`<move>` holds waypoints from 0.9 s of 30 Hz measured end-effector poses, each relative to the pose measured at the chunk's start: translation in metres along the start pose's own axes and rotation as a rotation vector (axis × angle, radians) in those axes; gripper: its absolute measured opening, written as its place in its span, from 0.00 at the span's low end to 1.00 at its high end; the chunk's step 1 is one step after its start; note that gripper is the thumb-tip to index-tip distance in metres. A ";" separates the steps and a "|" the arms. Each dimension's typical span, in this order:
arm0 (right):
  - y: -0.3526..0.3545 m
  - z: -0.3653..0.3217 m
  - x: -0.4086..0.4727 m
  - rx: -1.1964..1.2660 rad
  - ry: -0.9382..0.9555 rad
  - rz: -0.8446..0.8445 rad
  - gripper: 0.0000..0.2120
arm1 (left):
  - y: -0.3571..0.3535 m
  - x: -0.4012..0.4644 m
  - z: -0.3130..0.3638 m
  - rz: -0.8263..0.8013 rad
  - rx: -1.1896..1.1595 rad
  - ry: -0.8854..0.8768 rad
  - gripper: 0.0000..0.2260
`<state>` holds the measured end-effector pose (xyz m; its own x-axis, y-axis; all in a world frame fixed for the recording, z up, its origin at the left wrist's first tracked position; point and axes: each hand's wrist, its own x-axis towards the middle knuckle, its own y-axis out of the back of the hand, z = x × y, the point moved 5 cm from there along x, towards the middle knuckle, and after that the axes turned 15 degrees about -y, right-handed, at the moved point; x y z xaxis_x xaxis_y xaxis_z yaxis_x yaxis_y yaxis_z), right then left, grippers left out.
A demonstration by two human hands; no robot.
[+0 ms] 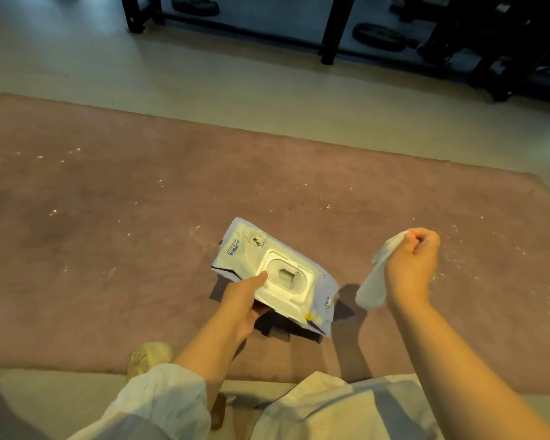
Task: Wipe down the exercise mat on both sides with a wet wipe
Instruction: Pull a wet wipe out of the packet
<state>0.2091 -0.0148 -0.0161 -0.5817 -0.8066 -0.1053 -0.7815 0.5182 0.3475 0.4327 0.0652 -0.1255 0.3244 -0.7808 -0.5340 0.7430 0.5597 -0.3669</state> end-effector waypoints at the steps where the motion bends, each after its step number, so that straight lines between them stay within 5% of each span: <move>1: -0.001 0.003 0.002 -0.019 -0.013 -0.019 0.05 | 0.001 -0.002 0.002 -0.024 -0.050 0.016 0.02; 4: -0.015 0.016 -0.001 -0.155 -0.088 -0.230 0.06 | 0.001 -0.007 0.011 -0.091 -0.139 0.046 0.03; 8: -0.034 0.028 -0.021 -0.367 -0.194 -0.632 0.30 | -0.005 -0.011 0.019 -0.181 -0.097 0.071 0.04; 14: -0.050 0.025 -0.040 -0.711 -0.076 -0.971 0.33 | -0.007 -0.008 0.031 -0.233 -0.006 0.095 0.07; 19: -0.063 0.028 -0.051 -0.763 -0.021 -0.892 0.19 | -0.019 -0.013 0.028 -0.358 0.099 0.096 0.14; 24: -0.061 0.025 -0.050 -0.468 -0.108 -0.677 0.22 | -0.026 -0.015 0.024 -0.367 -0.118 0.097 0.28; 27: -0.059 0.022 -0.056 -0.414 -0.204 -0.682 0.23 | -0.031 -0.023 0.020 -0.395 -0.148 0.063 0.25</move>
<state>0.2831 0.0064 -0.0516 -0.0705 -0.8179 -0.5710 -0.8546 -0.2457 0.4575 0.4137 0.0605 -0.0865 -0.0082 -0.9271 -0.3748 0.7095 0.2587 -0.6555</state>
